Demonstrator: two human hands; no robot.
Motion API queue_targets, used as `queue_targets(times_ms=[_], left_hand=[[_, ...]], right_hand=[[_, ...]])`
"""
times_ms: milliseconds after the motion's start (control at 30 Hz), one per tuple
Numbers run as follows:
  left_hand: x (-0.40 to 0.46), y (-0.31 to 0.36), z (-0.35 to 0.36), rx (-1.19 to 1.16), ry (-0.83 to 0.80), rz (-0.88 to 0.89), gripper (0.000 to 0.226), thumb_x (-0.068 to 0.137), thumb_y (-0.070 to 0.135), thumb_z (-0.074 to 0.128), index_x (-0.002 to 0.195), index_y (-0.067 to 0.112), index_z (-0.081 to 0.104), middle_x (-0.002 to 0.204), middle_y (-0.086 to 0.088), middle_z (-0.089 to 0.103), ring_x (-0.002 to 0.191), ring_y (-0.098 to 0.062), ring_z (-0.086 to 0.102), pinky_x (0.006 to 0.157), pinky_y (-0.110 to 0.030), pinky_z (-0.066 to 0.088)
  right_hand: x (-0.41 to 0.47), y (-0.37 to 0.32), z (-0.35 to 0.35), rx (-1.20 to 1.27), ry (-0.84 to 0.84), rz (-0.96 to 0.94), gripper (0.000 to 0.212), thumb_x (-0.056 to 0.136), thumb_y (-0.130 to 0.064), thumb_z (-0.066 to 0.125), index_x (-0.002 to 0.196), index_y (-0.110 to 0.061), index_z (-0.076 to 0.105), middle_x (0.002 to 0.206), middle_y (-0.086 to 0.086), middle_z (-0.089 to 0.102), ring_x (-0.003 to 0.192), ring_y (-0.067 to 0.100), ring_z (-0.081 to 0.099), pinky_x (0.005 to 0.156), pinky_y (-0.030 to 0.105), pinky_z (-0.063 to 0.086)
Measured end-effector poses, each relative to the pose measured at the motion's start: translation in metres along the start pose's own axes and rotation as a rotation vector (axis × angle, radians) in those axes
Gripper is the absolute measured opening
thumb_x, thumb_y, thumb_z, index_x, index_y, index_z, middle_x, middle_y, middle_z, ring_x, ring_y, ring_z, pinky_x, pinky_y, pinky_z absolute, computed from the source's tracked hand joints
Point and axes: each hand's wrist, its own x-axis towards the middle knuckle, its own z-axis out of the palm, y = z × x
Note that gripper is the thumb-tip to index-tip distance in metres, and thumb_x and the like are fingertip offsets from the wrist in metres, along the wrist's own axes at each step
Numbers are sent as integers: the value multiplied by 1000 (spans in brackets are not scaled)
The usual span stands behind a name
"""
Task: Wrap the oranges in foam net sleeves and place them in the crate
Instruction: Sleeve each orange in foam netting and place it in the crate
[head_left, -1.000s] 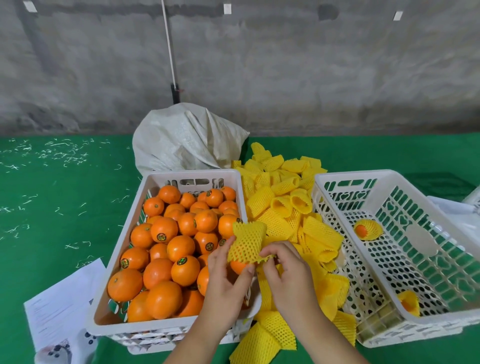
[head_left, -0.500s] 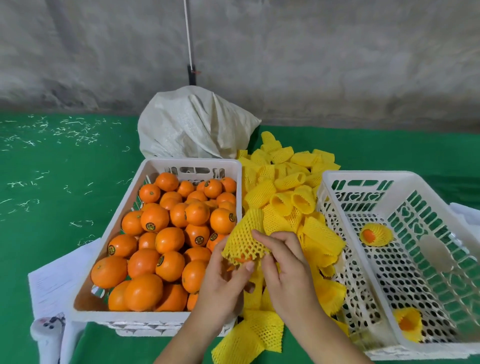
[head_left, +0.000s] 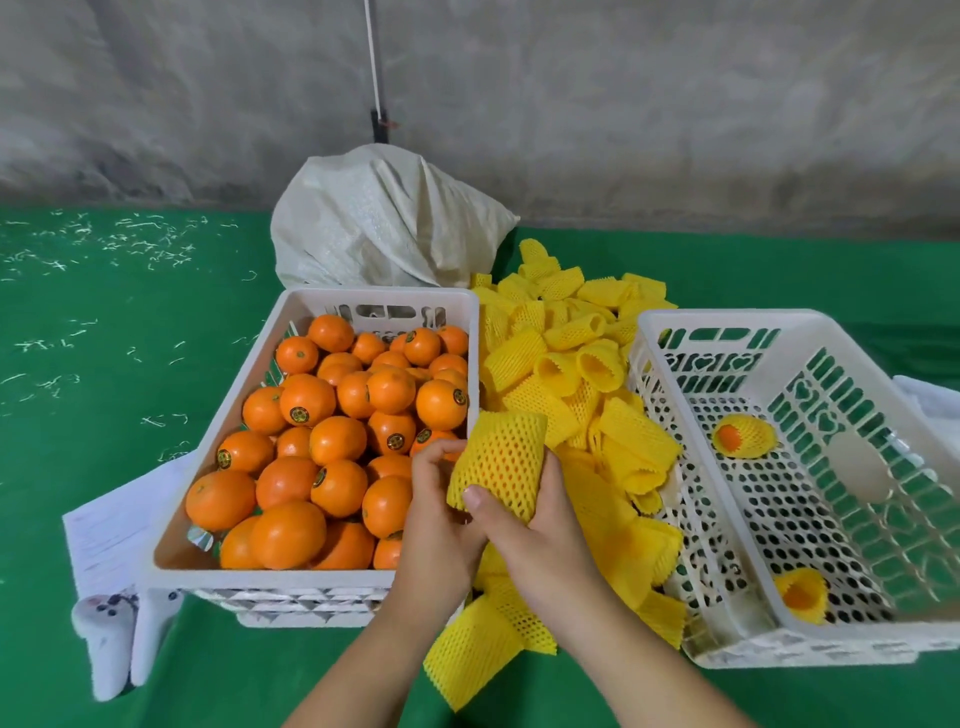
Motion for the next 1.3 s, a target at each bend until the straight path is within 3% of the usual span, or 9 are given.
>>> queue_targets(times_ms=[200, 367, 433, 500, 633, 833, 1067, 1200, 1300], left_hand=[[-4, 1, 5, 227, -51, 17, 58, 96, 39, 74, 140, 53, 39, 101, 16, 61, 92, -8, 66, 70, -24, 55], [-46, -25, 20, 848, -535, 734, 33, 86, 33, 72, 119, 32, 67, 100, 11, 61, 88, -15, 58, 80, -28, 42], [-56, -40, 27, 1081, -736, 605, 49, 72, 43, 78, 120, 31, 72, 109, 5, 68, 95, -18, 66, 87, -26, 45], [-57, -59, 30, 1353, -875, 314, 78, 91, 43, 67, 161, 22, 38, 155, -13, 46, 135, -33, 51, 113, -38, 38], [-56, -76, 40, 1575, -1188, -22, 88, 108, 14, 47, 164, 23, -20, 173, -20, -4, 150, -46, 27, 119, -52, 27], [-42, -71, 47, 1431, -1054, -142, 95, 92, -13, 56, 166, 23, 7, 156, -18, 36, 133, -45, 50, 101, -53, 49], [-17, 2, 55, 402, -300, 67, 52, 102, 13, 64, 147, 34, 50, 133, 10, 50, 111, -11, 62, 93, -33, 54], [22, 36, 27, 253, -109, 203, 37, 102, 20, 67, 137, 31, 59, 126, 19, 54, 109, -10, 63, 89, -18, 50], [63, 30, -13, 507, -6, 267, 43, 102, 18, 63, 144, 22, 56, 141, 5, 56, 129, -18, 55, 107, -35, 46]], right_hand=[[5, 2, -30, 12, 110, 11, 80, 86, -23, 83, 149, -44, 38, 139, -24, 54, 124, -4, 56, 96, 24, 54], [35, -2, -134, -148, 515, 8, 85, 93, -23, 75, 151, -54, 22, 153, -6, 43, 134, 20, 51, 106, 49, 50], [49, 4, -176, -292, 616, 44, 96, 95, -20, 71, 158, -49, 4, 163, -1, 28, 143, 30, 41, 115, 58, 40], [56, 15, -197, -390, 595, 126, 107, 95, -20, 69, 157, -48, -13, 170, 2, 3, 152, 36, 24, 116, 52, 37], [54, 45, -196, -744, 409, 206, 98, 98, -27, 65, 162, -40, -9, 167, -1, -28, 144, 45, 33, 76, 32, 55], [40, 51, -167, -1380, 312, -117, 73, 91, -27, 66, 157, -18, 36, 165, 17, 13, 141, 43, 35, 107, 56, 42], [3, 41, -103, -356, -21, 242, 63, 76, -86, 59, 132, -58, 53, 138, -29, 50, 122, -9, 52, 91, 11, 43], [10, 38, -89, 7, -50, 192, 43, 84, -64, 69, 117, -36, 72, 120, -3, 74, 115, 14, 67, 99, 42, 51], [19, 26, -80, 12, 132, 100, 36, 85, -58, 68, 115, -38, 67, 73, 13, 57, 65, 26, 51, 55, 45, 46]])
